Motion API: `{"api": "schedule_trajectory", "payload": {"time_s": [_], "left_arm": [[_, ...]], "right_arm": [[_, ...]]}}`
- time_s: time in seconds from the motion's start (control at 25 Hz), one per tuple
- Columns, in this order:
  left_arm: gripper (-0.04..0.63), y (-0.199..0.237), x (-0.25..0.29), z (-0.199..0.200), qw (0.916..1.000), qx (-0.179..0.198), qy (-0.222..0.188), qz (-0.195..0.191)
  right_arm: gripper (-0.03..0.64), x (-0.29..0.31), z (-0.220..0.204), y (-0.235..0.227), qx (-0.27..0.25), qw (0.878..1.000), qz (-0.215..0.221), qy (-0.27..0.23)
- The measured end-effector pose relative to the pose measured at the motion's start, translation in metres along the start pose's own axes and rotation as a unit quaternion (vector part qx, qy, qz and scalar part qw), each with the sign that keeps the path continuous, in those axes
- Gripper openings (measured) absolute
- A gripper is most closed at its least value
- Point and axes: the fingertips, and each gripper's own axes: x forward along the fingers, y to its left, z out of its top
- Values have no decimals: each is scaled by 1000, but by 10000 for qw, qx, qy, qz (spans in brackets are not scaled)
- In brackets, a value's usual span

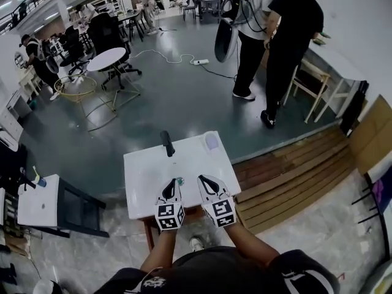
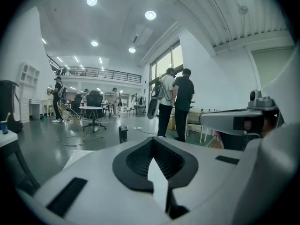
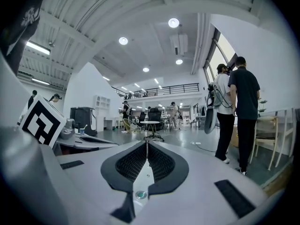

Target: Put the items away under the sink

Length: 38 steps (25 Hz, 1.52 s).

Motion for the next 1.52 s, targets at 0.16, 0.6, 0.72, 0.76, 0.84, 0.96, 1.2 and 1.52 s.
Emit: {"api": "schedule_trajectory", "payload": {"time_s": [0.16,0.6,0.72,0.76,0.84,0.96,1.2,1.52], "left_arm": [[6,27,15,-2,9998,-188,23,-17],[6,36,41,-2,9995,-230,-29,-219],[6,29,52,-5,9994,-216,4,-279],[6,28,59,-5,9993,-212,5,-295],[6,25,72,-5,9993,-192,38,-306],[6,23,87,-9,9994,-49,109,-313],[6,8,127,-13,9989,140,278,-351],[6,11,171,-22,9981,-165,521,-285]], "right_arm": [[26,20,0,2,-99,9994,-309,87],[26,39,-19,-26,35,9964,-760,364],[26,42,-24,-44,81,9956,-860,370],[26,46,-26,-53,98,9954,-881,375],[26,54,-32,-68,148,9951,-888,419],[26,66,-38,-82,245,9950,-849,466],[26,85,-54,-121,686,9931,-792,532],[26,116,-77,-162,713,9907,-831,811]]}}
